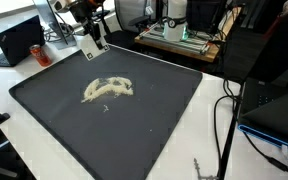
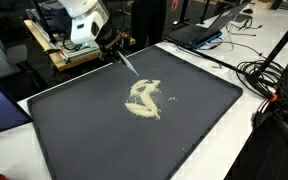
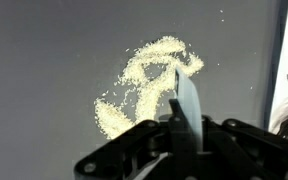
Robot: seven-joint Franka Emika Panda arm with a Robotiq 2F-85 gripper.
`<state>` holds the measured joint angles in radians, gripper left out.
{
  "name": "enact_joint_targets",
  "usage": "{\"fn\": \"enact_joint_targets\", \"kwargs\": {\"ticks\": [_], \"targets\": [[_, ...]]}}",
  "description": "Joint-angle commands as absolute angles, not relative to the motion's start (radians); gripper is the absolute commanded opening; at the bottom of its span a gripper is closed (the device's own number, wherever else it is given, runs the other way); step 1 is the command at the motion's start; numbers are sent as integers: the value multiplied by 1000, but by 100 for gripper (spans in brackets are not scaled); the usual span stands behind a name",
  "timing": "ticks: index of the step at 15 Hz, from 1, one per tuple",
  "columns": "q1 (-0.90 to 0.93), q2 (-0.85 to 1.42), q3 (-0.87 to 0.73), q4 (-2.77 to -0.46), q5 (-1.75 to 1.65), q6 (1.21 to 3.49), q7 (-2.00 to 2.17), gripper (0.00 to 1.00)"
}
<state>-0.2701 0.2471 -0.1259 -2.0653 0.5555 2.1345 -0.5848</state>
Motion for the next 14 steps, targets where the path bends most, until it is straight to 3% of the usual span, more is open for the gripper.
{"fn": "enact_joint_targets", "kwargs": {"ticks": [1,14], "targets": [[-328,321,-119,-2001,672,2083,-608,1],[-399,383,-159,-2004,964,2078,-461,1]]}}
